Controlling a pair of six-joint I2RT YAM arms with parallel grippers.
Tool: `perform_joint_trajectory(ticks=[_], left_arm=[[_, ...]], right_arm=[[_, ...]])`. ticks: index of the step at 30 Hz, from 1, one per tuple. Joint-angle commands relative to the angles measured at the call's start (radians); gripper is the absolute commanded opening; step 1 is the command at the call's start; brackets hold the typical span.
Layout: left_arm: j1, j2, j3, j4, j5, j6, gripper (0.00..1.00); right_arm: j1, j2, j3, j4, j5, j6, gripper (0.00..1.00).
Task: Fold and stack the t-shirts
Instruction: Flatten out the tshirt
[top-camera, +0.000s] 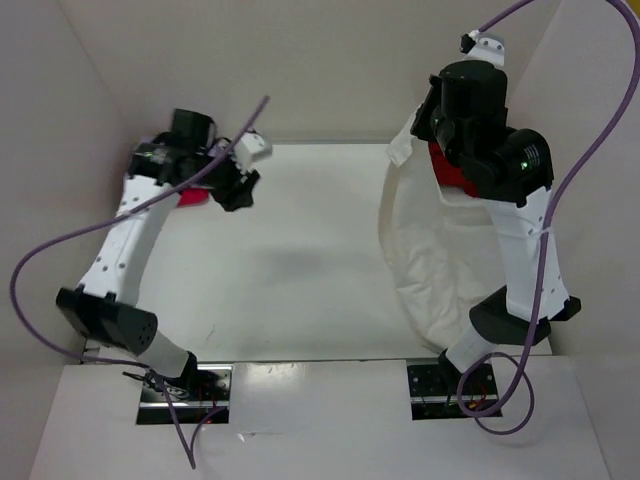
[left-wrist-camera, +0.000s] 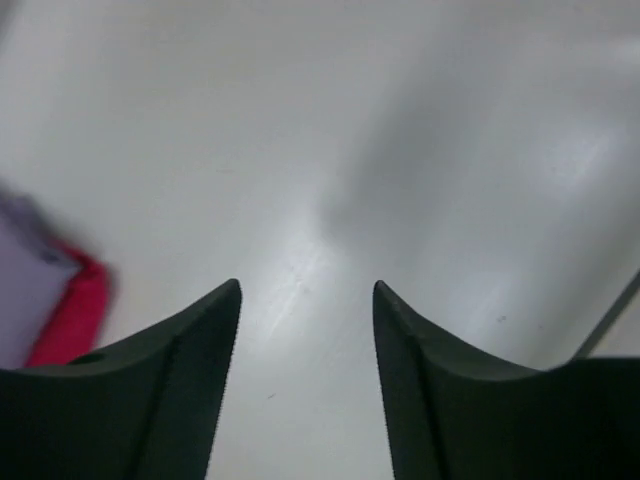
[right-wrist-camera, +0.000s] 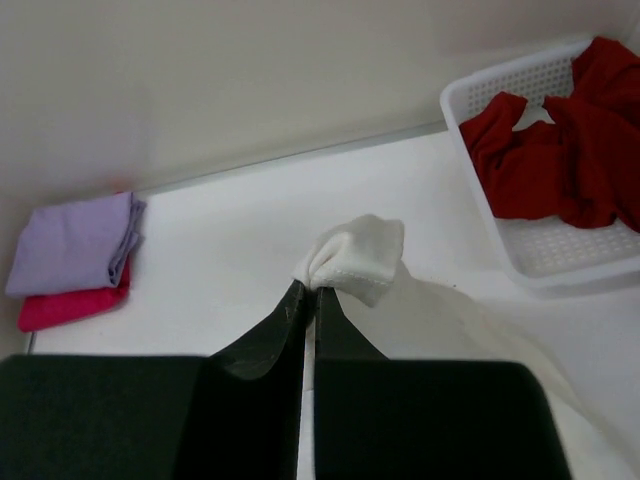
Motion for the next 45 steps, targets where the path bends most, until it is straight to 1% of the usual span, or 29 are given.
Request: perform_joint_trajectory(ticks=[1, 2, 3, 5, 7, 8, 10, 12, 14, 15, 16, 17, 18, 20, 22, 23, 24, 25, 26, 27, 28, 30, 33, 34, 35, 42, 45], left_arm=[[-0.148, 0.042, -0.112, 0.103, 0.084, -0.006, 0.65], [-0.19, 0.061, -0.146, 0.149, 0.051, -0.006, 0.71], [-0.263, 0.079, -0.209, 0.175, -0.018, -0.006, 0.74], [-0.312, 0.113, -0.264, 0.235, -0.066, -0.006, 0.77], [-0.34, 0.145, -0.313, 0.328, -0.095, -0.032, 0.83], [-0.34, 0.159, -0.323, 0.395, -0.109, -0.047, 0.85], [-0.34, 0.208, -0.323, 0.46, -0.132, -0.104, 0.88], [-0.34, 0.243, -0.323, 0.558, -0.132, -0.131, 0.88], [-0.36, 0.294, -0.312, 0.63, -0.099, -0.162, 0.89], [-0.36, 0.336, -0.274, 0.631, -0.065, -0.173, 0.89], [-0.36, 0.357, -0.256, 0.631, 0.049, -0.191, 0.89], [-0.369, 0.374, -0.243, 0.62, 0.12, -0.2, 0.89], [-0.369, 0.398, -0.243, 0.62, 0.194, -0.201, 0.94], [-0.412, 0.409, -0.243, 0.62, 0.347, -0.182, 0.98], [-0.446, 0.446, -0.252, 0.62, 0.409, -0.138, 0.99], [-0.484, 0.455, -0.263, 0.62, 0.437, -0.127, 0.99], [-0.504, 0.476, -0.263, 0.62, 0.428, -0.118, 0.99], [-0.524, 0.486, -0.275, 0.662, 0.405, -0.133, 0.99], [-0.556, 0.496, -0.275, 0.687, 0.345, -0.145, 0.99], [-0.567, 0.522, -0.291, 0.709, 0.319, -0.154, 0.99], [-0.576, 0.538, -0.291, 0.751, 0.291, -0.168, 0.99], [-0.589, 0.59, -0.291, 0.766, 0.222, -0.193, 0.99], [-0.598, 0.663, -0.243, 0.81, 0.098, -0.265, 0.99], [-0.598, 0.683, -0.223, 0.81, 0.086, -0.277, 0.99], [-0.598, 0.72, -0.181, 0.81, 0.086, -0.286, 0.99], [-0.598, 0.791, -0.055, 0.798, 0.063, -0.357, 0.99], [-0.598, 0.791, -0.021, 0.777, 0.221, -0.357, 0.96]], right_arm=[[0.001, -0.076, 0.031, 0.039, 0.057, 0.01, 0.0], [0.001, -0.086, 0.031, 0.025, 0.057, 0.01, 0.0], [0.001, -0.086, 0.031, 0.025, 0.048, 0.01, 0.0], [0.001, -0.112, 0.031, 0.016, 0.022, 0.01, 0.0], [0.001, -0.127, 0.043, 0.006, -0.006, 0.0, 0.0], [0.001, -0.145, 0.044, -0.003, -0.018, 0.0, 0.0], [0.001, -0.17, 0.031, -0.003, -0.059, -0.013, 0.0], [0.001, -0.22, -0.01, 0.025, -0.087, -0.024, 0.0], [0.001, -0.283, -0.096, 0.049, -0.098, -0.012, 0.0], [0.001, -0.303, -0.155, 0.072, -0.098, -0.012, 0.0], [0.001, -0.323, -0.182, 0.081, -0.098, 0.0, 0.0], [0.001, -0.357, -0.205, 0.082, -0.098, 0.009, 0.0], [0.001, -0.374, -0.244, 0.092, -0.098, 0.025, 0.0], [0.001, -0.401, -0.28, 0.101, -0.089, 0.04, 0.0], [0.001, -0.438, -0.32, 0.114, -0.089, 0.053, 0.0], [0.001, -0.449, -0.329, 0.114, -0.089, 0.062, 0.0], [0.001, -0.46, -0.329, 0.114, -0.089, 0.062, 0.0], [0.001, -0.46, -0.329, 0.114, -0.089, 0.062, 0.0], [0.001, -0.46, -0.329, 0.097, -0.089, 0.062, 0.0], [0.001, -0.46, -0.316, 0.086, -0.08, 0.062, 0.0], [0.001, -0.451, -0.306, 0.06, -0.079, 0.071, 0.0], [0.001, -0.442, -0.283, 0.036, -0.079, 0.071, 0.0], [0.001, -0.431, -0.254, -0.001, -0.079, 0.071, 0.0], [0.001, -0.431, -0.254, -0.001, -0.079, 0.071, 0.0], [0.001, -0.431, -0.242, -0.015, -0.079, 0.071, 0.0], [0.001, -0.431, -0.242, -0.047, -0.07, 0.098, 0.0], [0.001, -0.431, -0.252, -0.047, -0.061, 0.099, 0.0]])
